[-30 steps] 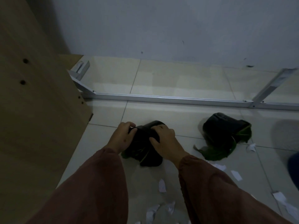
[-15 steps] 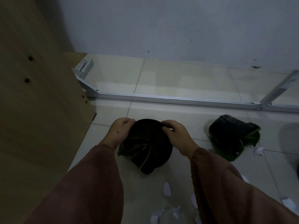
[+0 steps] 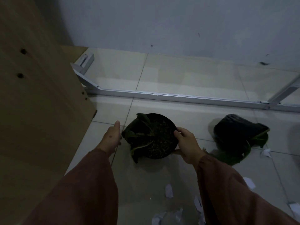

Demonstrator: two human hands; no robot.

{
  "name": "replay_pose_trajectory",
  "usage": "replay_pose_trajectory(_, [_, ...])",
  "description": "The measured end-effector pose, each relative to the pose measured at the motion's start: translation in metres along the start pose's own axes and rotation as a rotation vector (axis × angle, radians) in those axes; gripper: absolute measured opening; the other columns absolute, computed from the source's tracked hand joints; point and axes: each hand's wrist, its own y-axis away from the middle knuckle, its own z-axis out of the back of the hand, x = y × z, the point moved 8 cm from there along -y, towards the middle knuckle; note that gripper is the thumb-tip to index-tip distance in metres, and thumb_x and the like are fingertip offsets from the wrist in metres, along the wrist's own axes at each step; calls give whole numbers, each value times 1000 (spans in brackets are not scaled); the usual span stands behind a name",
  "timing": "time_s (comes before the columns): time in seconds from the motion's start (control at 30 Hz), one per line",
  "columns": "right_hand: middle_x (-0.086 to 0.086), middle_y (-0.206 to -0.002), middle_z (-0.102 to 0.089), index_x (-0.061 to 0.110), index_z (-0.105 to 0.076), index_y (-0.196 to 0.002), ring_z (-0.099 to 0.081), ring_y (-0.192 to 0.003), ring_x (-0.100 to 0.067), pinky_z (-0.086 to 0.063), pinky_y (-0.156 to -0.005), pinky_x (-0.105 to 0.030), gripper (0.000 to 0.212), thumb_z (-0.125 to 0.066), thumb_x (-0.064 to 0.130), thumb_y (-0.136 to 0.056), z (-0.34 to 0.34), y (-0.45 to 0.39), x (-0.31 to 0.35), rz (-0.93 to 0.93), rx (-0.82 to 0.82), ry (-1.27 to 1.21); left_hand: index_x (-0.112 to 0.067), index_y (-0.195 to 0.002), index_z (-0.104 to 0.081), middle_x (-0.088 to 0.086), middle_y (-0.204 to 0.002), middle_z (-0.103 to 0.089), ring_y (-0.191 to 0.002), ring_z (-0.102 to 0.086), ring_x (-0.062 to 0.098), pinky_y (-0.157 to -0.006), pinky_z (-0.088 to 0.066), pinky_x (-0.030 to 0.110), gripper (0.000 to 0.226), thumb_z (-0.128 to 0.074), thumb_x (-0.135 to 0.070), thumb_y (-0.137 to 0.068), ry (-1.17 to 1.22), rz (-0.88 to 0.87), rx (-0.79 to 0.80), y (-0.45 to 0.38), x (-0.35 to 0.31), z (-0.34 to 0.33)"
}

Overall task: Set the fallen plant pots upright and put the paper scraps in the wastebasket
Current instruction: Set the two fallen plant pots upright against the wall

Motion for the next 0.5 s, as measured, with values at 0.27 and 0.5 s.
replay_pose_trajectory(0.27, [1,-102,-59,15,-56,-112,-59,-90,-14,-61,-57,-39,22,-41,19,-97,-11,-7,-9,-27,-37,-143,-11,-85,-59,14,-87,-64,-85,-60,29,-76,-46,37,37,-38,-41,-89,76,191,199,13,16,-18])
replay_pose_trajectory(0.5, [-12,-114,-58,9,-54,-119,-60,-101,-26,-56,-82,-54,33,-47,0,-88,-27,-23,-11,-101,-66,-326,-19,-80,-60,4,-89,-63,-84,-59,22,-76,-43,35,24,-44,-34,-89,281,119,113,1,8,-12])
